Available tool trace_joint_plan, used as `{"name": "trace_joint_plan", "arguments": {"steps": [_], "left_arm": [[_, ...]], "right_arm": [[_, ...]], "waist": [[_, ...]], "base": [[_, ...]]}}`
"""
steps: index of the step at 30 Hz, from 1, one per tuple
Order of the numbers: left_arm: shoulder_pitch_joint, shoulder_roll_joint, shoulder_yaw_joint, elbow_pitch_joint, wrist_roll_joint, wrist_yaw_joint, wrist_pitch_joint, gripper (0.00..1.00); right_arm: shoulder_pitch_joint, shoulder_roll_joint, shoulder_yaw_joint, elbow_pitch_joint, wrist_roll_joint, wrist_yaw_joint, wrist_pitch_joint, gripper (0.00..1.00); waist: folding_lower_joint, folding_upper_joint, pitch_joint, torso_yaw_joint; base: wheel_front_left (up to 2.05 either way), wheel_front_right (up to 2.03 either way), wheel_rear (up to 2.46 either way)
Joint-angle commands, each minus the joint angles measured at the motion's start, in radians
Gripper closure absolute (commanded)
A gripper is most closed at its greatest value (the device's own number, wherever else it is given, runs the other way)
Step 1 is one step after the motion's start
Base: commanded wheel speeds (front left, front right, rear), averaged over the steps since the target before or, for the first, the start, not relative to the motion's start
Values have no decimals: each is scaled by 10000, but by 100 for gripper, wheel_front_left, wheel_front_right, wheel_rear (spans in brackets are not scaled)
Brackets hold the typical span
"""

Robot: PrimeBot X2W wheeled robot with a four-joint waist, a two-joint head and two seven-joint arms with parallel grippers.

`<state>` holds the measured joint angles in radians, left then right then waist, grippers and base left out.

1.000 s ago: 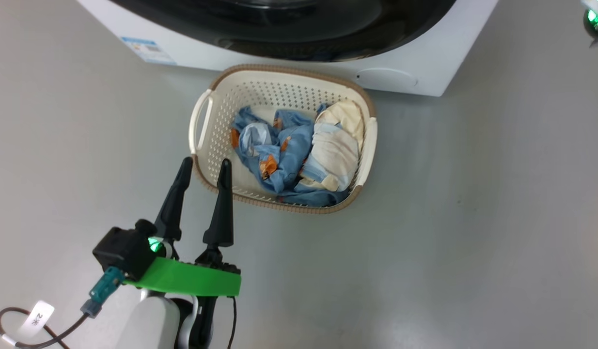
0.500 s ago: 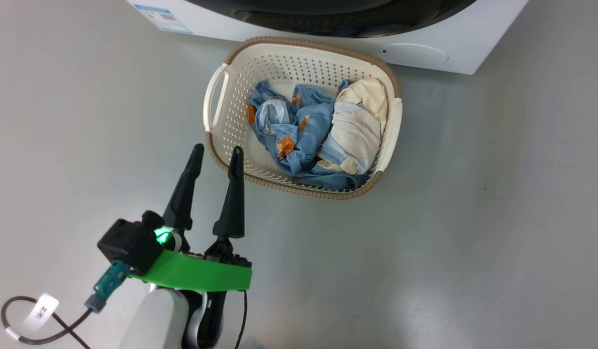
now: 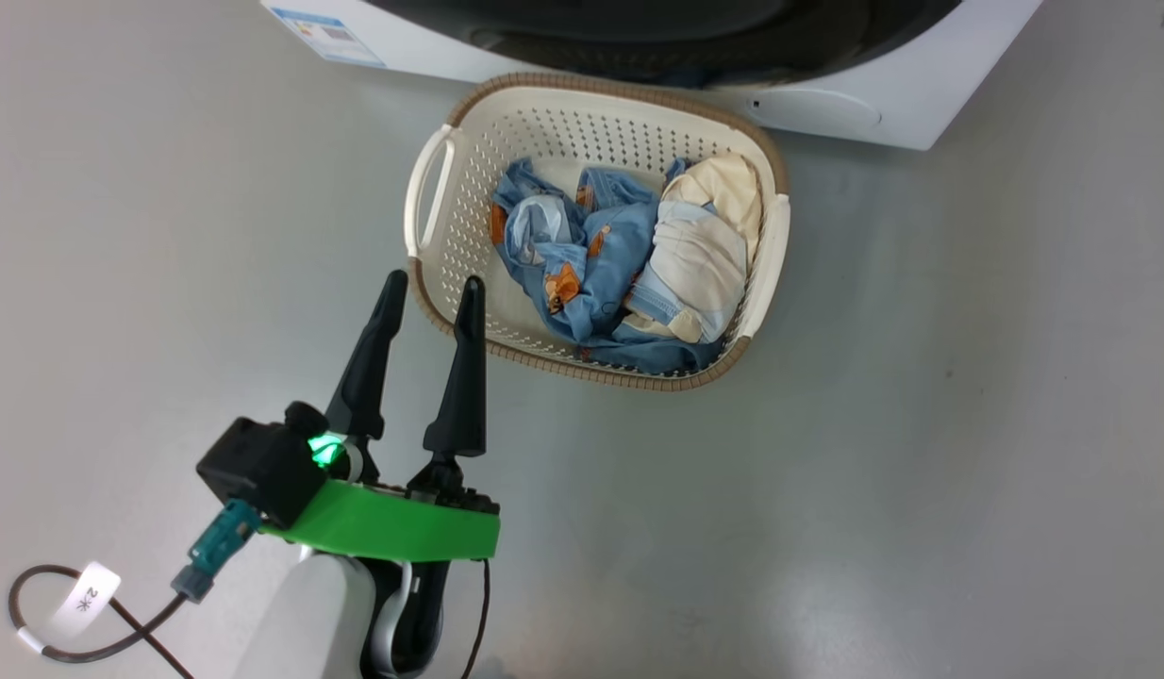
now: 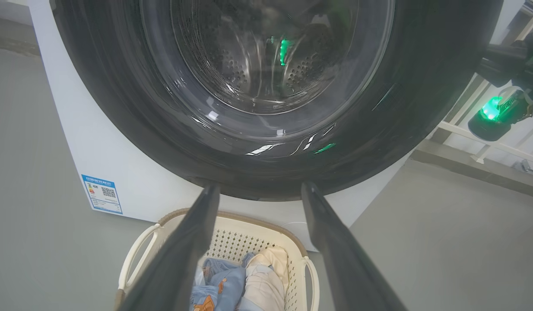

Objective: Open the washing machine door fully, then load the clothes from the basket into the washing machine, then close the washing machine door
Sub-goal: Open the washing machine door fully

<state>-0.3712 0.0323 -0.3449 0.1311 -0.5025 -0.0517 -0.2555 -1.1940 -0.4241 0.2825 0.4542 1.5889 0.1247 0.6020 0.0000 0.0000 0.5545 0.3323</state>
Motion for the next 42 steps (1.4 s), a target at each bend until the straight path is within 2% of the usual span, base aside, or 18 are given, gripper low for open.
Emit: {"name": "trace_joint_plan", "arguments": {"steps": [1,13,28,42], "left_arm": [[-38,179,284,-197,-33,55,-63,0],[304,179,393,-75,81,20,-63,0],[1299,179,750,290,923,-318,-63,0],[1748,179,830,371,1070,-440,-63,0]], "right_arm": [[297,321,148,-362,-177,60,153,100],[1255,679,474,-521,-84,60,304,100],[3004,1367,901,-891,155,60,702,100],[4124,2032,1196,-1070,133,60,1165,100]], "waist": [[0,0,-140,-29],[0,0,-919,-137],[0,0,-2374,-470],[0,0,-3099,-295]], "base": [[0,0,0],[0,0,0],[0,0,0],[0,0,0]]}}
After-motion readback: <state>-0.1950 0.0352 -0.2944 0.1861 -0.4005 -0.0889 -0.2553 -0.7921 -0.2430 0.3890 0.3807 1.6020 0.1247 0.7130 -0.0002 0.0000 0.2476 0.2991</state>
